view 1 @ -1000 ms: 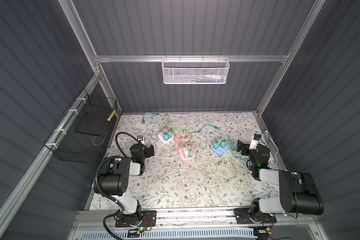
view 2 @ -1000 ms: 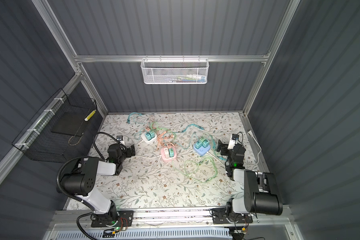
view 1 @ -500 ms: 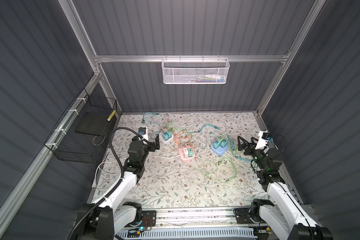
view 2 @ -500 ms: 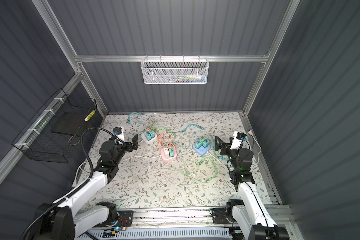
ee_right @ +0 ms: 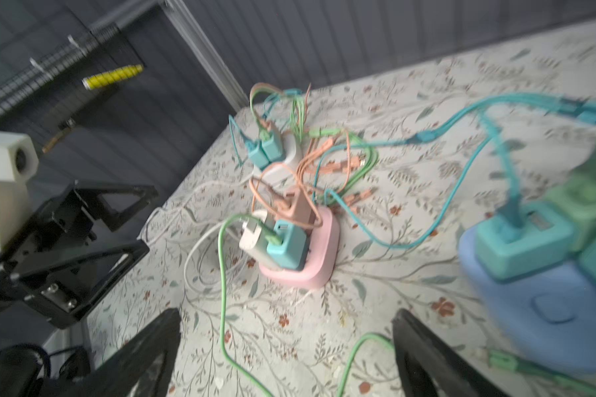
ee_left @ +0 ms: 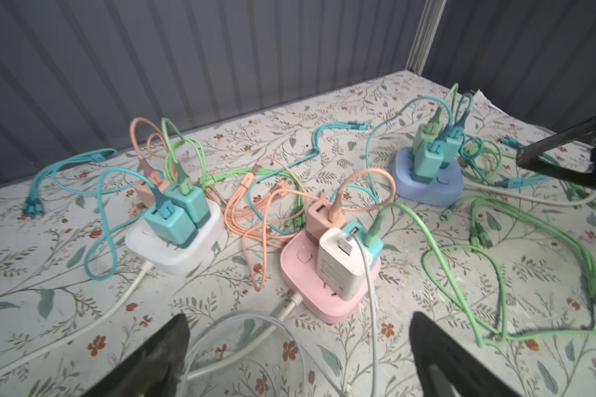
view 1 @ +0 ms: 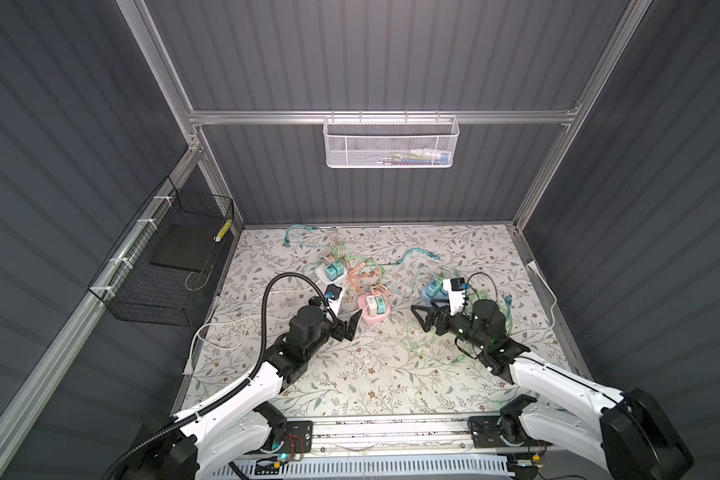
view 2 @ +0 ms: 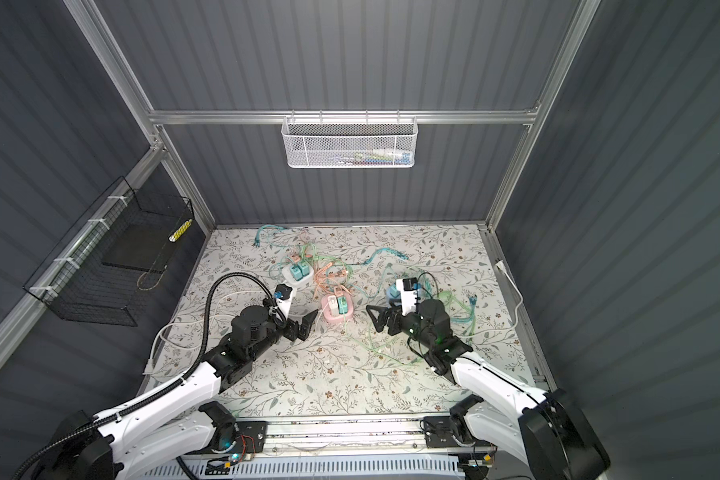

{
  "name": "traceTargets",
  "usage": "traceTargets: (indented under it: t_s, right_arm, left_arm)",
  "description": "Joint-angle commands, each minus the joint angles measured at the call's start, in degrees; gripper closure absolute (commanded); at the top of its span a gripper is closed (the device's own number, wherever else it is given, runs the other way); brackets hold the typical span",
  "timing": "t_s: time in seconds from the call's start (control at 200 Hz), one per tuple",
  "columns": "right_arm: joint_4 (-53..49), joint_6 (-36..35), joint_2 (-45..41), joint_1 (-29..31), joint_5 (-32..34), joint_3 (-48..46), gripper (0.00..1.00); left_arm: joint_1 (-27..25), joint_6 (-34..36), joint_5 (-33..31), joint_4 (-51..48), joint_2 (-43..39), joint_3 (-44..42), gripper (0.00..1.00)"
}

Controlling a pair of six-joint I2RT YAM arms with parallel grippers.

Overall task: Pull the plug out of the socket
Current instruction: 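Move both grippers toward the pink power strip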

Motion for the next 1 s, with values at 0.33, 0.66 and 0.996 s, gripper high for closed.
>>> traceTargets:
  t_s: [0.33,0.66,0.996]
  right_arm:
    - [-6.0,3.3,19.7,4.1,-1.7,14.5,0.01]
    - [-10.3,2.9,22.1,4.0,1.2,16.7,0.01]
    - [-15.2,2.9,24.9,2.4,2.5,19.3,0.02]
  left_arm:
    - [1.0,4.2,12.9,2.6,14.0,5.6,0.00]
    - [7.1,11.7,20.6,2.0,24.9,12.5,0.04]
    - [8.1,17.5,24.5,-0.6,29.8,16.6,0.06]
